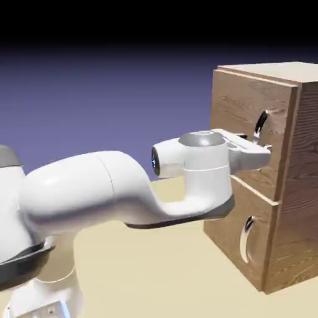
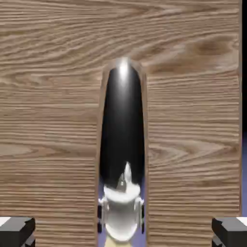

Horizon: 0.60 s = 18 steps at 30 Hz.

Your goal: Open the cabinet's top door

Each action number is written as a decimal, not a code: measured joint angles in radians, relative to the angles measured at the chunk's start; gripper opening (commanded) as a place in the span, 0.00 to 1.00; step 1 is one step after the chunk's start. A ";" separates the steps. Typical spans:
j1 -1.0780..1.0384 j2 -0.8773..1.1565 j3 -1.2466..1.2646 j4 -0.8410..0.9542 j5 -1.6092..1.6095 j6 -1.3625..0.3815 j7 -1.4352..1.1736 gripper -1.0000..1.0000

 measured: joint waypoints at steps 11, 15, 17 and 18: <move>-0.399 0.176 0.321 -0.279 0.093 -0.210 0.248 0.00; -0.536 0.179 0.466 -0.375 0.210 -0.284 0.248 0.00; -0.597 0.176 0.538 -0.416 0.271 -0.315 0.248 0.00; -0.626 0.174 0.575 -0.435 0.301 -0.329 0.248 0.00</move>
